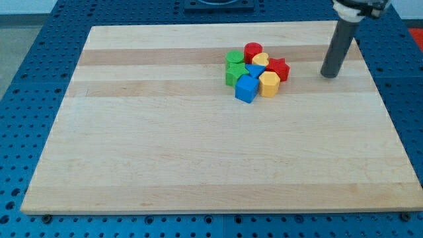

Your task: Separate the red circle and yellow heart

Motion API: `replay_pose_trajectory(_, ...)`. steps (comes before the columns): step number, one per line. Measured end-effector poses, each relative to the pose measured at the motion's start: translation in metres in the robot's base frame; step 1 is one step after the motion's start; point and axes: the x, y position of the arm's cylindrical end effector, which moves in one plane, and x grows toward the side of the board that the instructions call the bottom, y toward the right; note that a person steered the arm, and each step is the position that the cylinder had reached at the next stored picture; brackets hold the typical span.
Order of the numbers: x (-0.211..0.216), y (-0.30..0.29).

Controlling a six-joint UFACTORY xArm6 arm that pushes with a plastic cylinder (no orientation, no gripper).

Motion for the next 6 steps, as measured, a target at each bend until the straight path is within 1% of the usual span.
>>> replay_pose_trajectory(1, -0.029, -0.01)
replay_pose_trajectory(2, -0.052, -0.058)
replay_pose_trajectory(3, -0.056, -0.101)
replay_pose_trajectory(4, -0.054, -0.133)
replay_pose_trajectory(6, -0.011, -0.137)
